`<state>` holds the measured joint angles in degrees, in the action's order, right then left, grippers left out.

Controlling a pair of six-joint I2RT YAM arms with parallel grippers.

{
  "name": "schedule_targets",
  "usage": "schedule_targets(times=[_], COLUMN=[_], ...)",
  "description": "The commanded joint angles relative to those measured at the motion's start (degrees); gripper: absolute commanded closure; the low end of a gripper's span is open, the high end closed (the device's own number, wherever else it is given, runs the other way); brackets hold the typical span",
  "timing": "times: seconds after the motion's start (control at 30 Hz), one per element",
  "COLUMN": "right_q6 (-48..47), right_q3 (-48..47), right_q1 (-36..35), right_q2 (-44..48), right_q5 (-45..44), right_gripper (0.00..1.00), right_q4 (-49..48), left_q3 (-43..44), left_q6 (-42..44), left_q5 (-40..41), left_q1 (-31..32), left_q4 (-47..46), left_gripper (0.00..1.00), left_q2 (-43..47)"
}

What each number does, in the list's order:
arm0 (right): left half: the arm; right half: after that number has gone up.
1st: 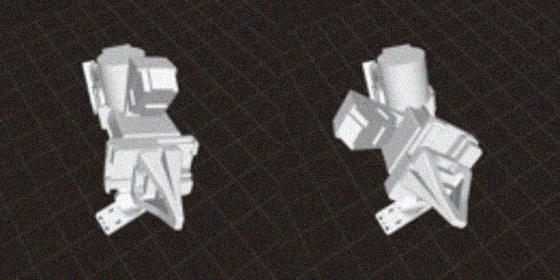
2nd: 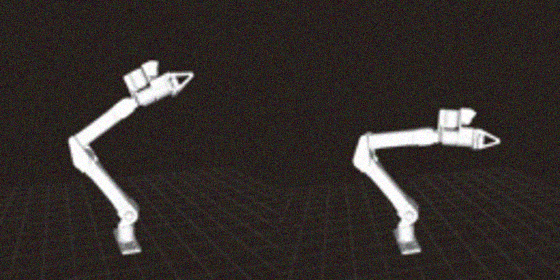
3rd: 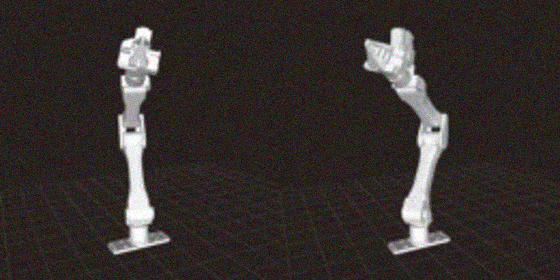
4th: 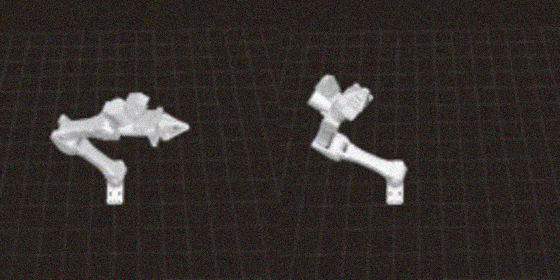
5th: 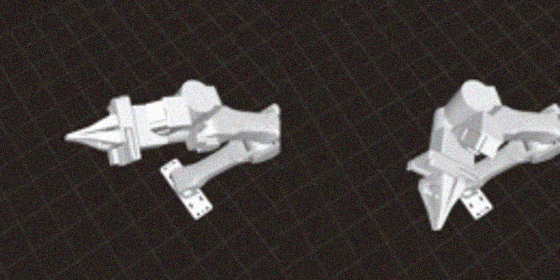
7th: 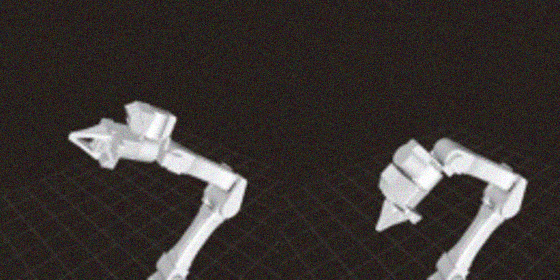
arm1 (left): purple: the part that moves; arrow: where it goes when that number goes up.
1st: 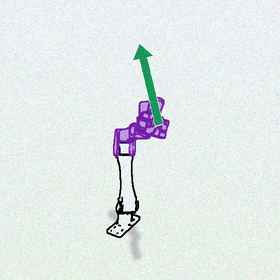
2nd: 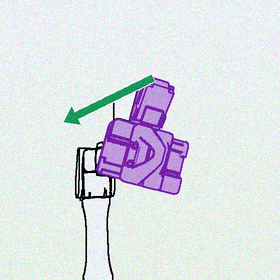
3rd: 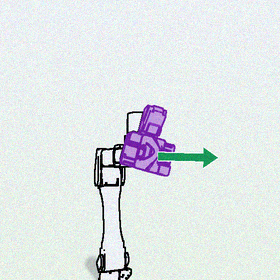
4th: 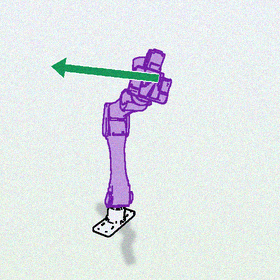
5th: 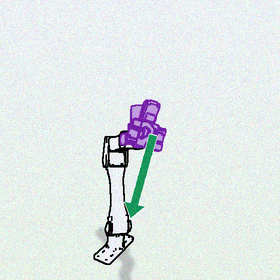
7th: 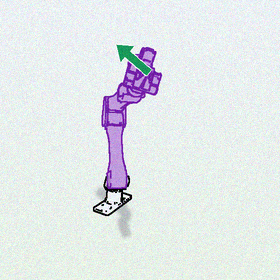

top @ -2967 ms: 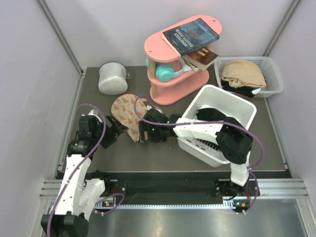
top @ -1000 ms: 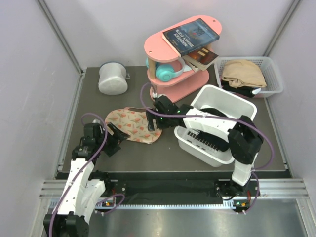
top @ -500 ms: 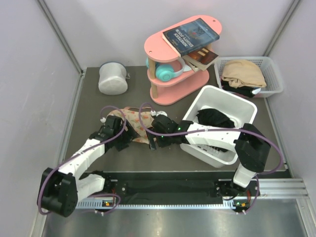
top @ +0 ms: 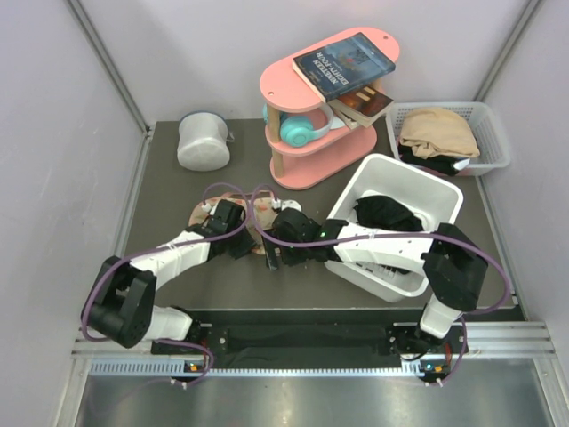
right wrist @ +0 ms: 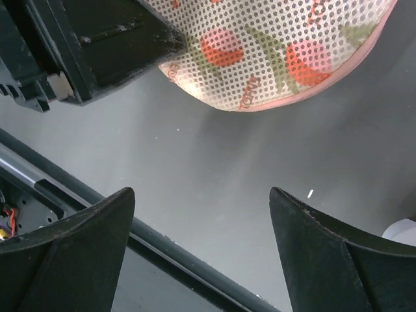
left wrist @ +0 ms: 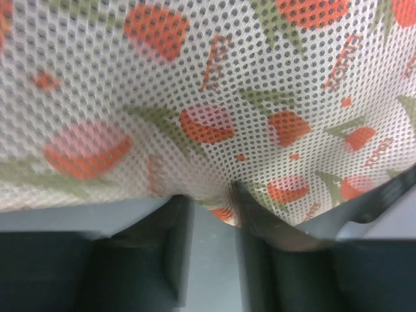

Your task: Unzip the laundry bag and remove the bra

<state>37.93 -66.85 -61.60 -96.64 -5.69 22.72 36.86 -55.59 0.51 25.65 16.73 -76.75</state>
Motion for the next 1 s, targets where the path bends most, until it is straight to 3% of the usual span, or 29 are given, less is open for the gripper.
schedule_targets(times=[0.0,0.1,0.4,0.97], right_q6=[0.65,-1.36,-7.96,-9.19], right_q3=[1.81,2.25,2.78,0.67], right_q1=[-0.8,-0.97,-4.22,-4.93], right_q2=[3.3,3.48,3.83,-0.3], right_q5=[-1.77,-3.0,-5.2,-5.47], right_gripper=[0.16,0.16,0.2,0.34], right_q4=[-3.38,-4.17,-9.27,-8.92], left_q3=[1.37,1.72,5.68,4.09], left_q6=[0.22,0.84,1.72,-0.66], left_q5=[0.9,-0.25,-5.07,-7.37], left_q1=[0.45,0.54,0.45,0.54], left_q4=[-3.63,-3.02,5.67,8.76], left_gripper=[0.76,1.0,1.0,1.0], left_q2=[-2.08,-2.0,6.61,13.91])
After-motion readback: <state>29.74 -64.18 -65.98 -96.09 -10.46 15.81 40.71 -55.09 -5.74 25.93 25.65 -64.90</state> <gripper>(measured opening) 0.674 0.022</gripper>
